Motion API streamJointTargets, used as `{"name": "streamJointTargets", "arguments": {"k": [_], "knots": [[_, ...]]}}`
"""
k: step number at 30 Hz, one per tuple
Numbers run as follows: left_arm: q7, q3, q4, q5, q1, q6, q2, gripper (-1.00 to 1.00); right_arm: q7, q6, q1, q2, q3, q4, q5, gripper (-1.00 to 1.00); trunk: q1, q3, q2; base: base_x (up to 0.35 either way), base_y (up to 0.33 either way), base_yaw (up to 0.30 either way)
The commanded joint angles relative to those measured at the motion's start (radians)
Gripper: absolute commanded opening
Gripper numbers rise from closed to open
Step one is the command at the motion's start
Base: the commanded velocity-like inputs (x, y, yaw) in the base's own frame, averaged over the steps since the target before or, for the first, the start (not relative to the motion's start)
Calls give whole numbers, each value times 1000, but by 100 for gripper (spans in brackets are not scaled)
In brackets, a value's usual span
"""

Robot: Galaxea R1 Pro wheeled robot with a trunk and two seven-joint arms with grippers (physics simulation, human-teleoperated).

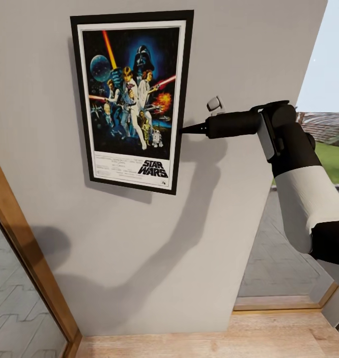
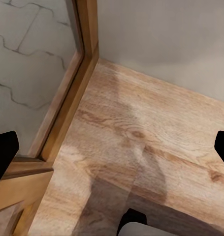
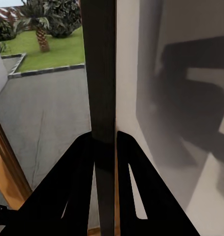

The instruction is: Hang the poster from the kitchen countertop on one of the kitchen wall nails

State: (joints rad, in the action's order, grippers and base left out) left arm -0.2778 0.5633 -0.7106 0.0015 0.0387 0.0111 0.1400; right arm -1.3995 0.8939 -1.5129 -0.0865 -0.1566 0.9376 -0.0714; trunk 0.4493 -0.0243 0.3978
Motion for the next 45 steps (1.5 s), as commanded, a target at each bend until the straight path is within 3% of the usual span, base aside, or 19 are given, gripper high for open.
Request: {"name": "streamJointTargets", "arguments": {"k": [1,24,45], "knots": [[-6,3,-1,0,0,1,0,100,1,13,-1,-1,-3,0,-8,-100,1,-2,2,0,0,0],[-6,3,-1,0,0,1,0,100,0,5,1,-1,-4,3,-9,-100,1,-2,2,0,0,0],[-6,3,-1,0,0,1,0,100,-35,-19,67,-1,-5,12,-8,-100,1,-2,2,0,0,0]]}}
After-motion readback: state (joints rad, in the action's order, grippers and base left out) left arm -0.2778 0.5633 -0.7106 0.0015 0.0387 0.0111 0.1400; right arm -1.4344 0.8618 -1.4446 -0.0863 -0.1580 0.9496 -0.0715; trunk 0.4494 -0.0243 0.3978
